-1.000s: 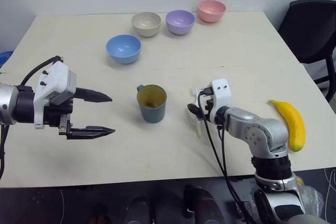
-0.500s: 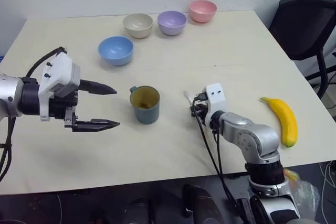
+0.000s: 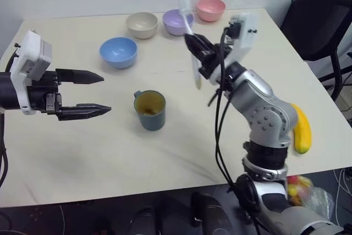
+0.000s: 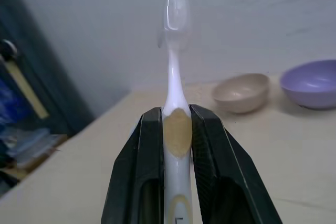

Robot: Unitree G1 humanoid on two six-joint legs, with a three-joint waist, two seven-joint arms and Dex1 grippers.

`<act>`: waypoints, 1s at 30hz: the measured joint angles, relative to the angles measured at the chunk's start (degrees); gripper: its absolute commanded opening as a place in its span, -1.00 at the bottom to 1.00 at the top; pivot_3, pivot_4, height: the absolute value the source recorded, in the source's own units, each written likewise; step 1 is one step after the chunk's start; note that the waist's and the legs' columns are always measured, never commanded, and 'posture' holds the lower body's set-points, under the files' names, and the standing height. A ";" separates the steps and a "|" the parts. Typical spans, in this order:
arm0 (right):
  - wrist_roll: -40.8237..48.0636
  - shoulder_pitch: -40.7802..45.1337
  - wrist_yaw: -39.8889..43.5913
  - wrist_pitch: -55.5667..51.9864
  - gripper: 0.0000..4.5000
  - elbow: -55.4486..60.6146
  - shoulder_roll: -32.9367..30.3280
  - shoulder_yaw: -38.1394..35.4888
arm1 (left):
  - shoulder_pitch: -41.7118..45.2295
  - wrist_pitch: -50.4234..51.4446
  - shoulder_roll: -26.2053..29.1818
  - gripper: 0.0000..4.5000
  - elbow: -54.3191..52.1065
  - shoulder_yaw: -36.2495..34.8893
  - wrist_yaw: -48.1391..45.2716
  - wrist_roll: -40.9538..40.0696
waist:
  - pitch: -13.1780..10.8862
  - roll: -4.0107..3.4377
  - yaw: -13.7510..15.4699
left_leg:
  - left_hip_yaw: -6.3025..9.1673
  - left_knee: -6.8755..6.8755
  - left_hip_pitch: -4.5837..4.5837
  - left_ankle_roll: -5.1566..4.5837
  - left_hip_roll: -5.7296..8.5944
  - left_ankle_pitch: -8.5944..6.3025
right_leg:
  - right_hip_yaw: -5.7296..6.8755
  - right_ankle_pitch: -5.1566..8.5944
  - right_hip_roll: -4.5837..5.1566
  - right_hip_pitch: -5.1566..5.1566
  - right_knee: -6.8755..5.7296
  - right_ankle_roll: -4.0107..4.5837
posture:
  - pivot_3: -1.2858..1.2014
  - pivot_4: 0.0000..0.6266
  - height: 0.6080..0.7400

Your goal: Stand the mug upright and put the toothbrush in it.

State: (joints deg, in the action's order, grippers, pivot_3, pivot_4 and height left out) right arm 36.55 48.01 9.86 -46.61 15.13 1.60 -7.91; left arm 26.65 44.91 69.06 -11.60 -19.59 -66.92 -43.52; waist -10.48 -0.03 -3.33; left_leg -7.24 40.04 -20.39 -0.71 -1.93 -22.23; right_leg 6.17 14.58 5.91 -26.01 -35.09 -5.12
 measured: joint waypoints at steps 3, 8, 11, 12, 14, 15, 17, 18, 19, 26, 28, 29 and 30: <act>-1.38 0.84 2.07 5.12 -0.84 -5.31 3.91 3.55 | 0.00 -0.24 -0.01 1.00 1.38 0.00 0.33 0.57 | 0.01 0.02 -0.22 | -0.29 0.03 0.02 0.05 0.00 0.05 | -0.03 0.00 0.00 0.00 -0.07 0.00 | 0.03 -0.52 1.00; -5.24 0.94 6.55 14.91 -0.84 -16.00 6.62 9.14 | -0.89 -0.49 -0.01 1.00 1.49 -0.32 0.52 1.11 | 0.01 0.02 -0.30 | -0.34 0.01 0.02 0.06 0.00 0.05 | -0.06 0.01 0.00 -0.07 -0.12 0.03 | 0.03 -0.52 1.00; -7.53 0.92 8.46 21.30 -0.84 -21.70 6.68 10.91 | -1.58 -0.48 -0.01 1.00 1.44 -0.94 0.60 1.12 | 0.01 0.03 -0.32 | -0.36 0.01 0.00 0.07 0.00 0.05 | -0.05 0.01 0.00 -0.10 -0.13 0.03 | 0.03 -0.52 1.00; -8.18 0.83 8.93 22.60 -0.84 -22.85 6.68 11.74 | -1.97 -0.45 -0.01 1.00 1.30 -1.41 0.64 1.11 | 0.01 0.03 -0.46 | -0.36 0.01 0.00 0.07 0.00 0.06 | -0.05 0.01 0.00 -0.11 -0.14 0.03 | 0.03 -0.52 1.00; -8.74 0.52 10.12 24.13 -0.84 -23.83 6.68 13.50 | -2.38 -0.40 -0.01 1.00 1.17 -2.05 0.72 1.11 | 0.01 0.03 -0.83 | -0.37 0.01 0.00 0.09 -0.01 0.07 | -0.06 0.04 0.00 -0.17 -0.24 0.07 | 0.03 -0.52 1.00; -8.92 0.42 10.75 24.63 -0.84 -23.85 6.68 14.56 | -2.59 -0.39 -0.01 1.00 1.06 -2.27 0.74 1.11 | 0.01 0.03 -1.08 | -0.37 0.01 0.00 0.10 -0.01 0.07 | -0.06 0.05 0.01 -0.21 -0.30 0.09 | 0.03 -0.52 1.00; -9.08 0.28 11.57 25.59 -0.84 -23.85 6.68 16.25 | -2.73 -0.38 -0.01 1.00 0.99 -2.43 0.72 1.11 | 0.01 0.03 -1.52 | -0.38 0.01 0.00 0.13 -0.01 0.08 | -0.07 0.07 0.01 -0.27 -0.40 0.12 | 0.03 -0.52 1.00; -9.31 0.17 12.05 26.10 -0.84 -23.87 6.68 16.97 | -2.81 -0.38 -0.01 1.00 0.99 -2.49 0.69 1.11 | 0.01 0.04 -1.58 | -0.38 0.01 0.00 0.14 -0.01 0.09 | -0.08 0.09 0.02 -0.31 -0.45 0.15 | 0.03 -0.52 1.00; -9.35 0.08 12.31 26.55 -0.84 -23.91 6.68 17.36 | -2.88 -0.38 0.00 1.00 0.99 -2.50 0.66 1.14 | 0.01 0.03 -1.61 | -0.40 0.01 0.00 0.15 -0.02 0.10 | -0.09 0.09 0.02 -0.33 -0.47 0.17 | 0.03 -0.52 1.00; -9.31 0.00 12.82 28.20 -0.84 -24.50 6.68 19.10 | -2.90 -0.39 0.53 1.00 1.15 -2.50 0.49 1.35 | 0.02 0.04 -1.64 | -0.47 0.01 -0.01 0.18 -0.05 0.10 | -0.13 0.11 0.02 -0.40 -0.51 0.20 | 0.03 -0.52 1.00; -9.56 -0.13 13.18 29.43 -0.52 -25.78 6.68 19.96 | -2.61 -0.46 0.80 1.00 1.28 -2.45 0.42 1.46 | 0.02 0.05 -1.64 | -0.47 0.01 0.00 0.18 -0.05 0.10 | -0.14 0.11 0.02 -0.40 -0.51 0.20 | 0.03 -0.52 1.00; -9.76 -0.22 13.23 30.25 -0.39 -26.93 6.68 20.48 | -2.32 -0.55 0.81 1.00 1.33 -2.37 0.37 1.52 | 0.03 0.07 -1.64 | -0.48 0.01 0.00 0.18 -0.05 0.10 | -0.14 0.11 0.02 -0.40 -0.52 0.20 | 0.03 -0.52 1.00; -10.22 -0.84 13.26 31.14 -0.25 -28.23 6.68 21.08 | -1.93 -0.65 0.81 1.00 1.41 -2.17 0.30 1.63 | 0.04 0.07 -1.66 | -0.49 0.01 0.00 0.18 -0.05 0.10 | -0.14 0.11 0.02 -0.40 -0.52 0.20 | 0.03 -0.52 1.00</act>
State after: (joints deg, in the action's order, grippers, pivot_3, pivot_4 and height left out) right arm 26.33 47.17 23.12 -15.47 -13.10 8.28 13.17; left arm 24.71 44.27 69.86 -10.19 -21.76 -66.63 -41.89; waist -10.44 0.04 -4.98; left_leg -7.73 40.05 -20.39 -0.53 -1.98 -22.13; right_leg 6.02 14.69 5.92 -26.42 -35.61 -4.91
